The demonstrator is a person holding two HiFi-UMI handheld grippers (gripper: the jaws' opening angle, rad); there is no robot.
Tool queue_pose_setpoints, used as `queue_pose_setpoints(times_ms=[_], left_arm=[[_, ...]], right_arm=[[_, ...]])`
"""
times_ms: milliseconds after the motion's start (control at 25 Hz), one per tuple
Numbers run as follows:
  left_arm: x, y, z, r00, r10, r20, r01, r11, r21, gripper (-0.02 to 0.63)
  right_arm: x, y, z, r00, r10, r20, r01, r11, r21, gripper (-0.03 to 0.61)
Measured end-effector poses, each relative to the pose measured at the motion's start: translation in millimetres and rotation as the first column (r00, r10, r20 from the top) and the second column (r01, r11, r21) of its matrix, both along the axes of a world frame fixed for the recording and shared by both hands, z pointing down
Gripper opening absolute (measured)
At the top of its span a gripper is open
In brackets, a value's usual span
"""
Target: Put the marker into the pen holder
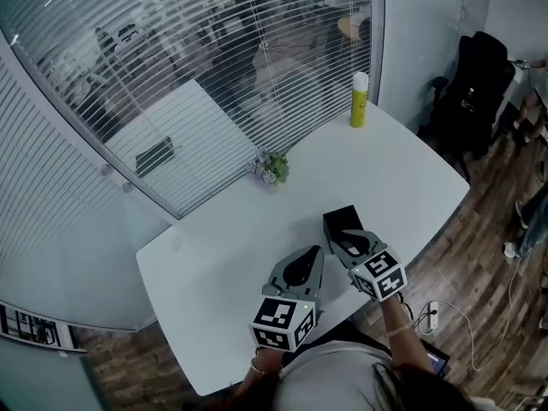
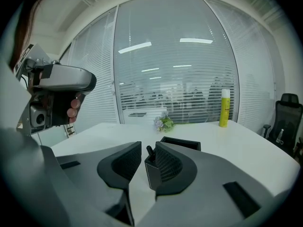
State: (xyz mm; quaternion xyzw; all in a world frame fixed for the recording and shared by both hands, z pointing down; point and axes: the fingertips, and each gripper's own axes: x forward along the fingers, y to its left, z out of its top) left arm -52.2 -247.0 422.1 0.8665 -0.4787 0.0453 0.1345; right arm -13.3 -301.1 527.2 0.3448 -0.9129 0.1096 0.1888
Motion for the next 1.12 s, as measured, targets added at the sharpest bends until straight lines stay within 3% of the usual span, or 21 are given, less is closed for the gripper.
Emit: queue_pose_setpoints(times_ms=[1120], left_arm=[[13.4,24.0,-17.2,0.999,-0.048,0.015,0.047,0.997,0.06,0.02]], right_arm=[[45.4,32.0,-66.8,0.985,0.036,0.17,-0.057,0.991,0.119,0.048]])
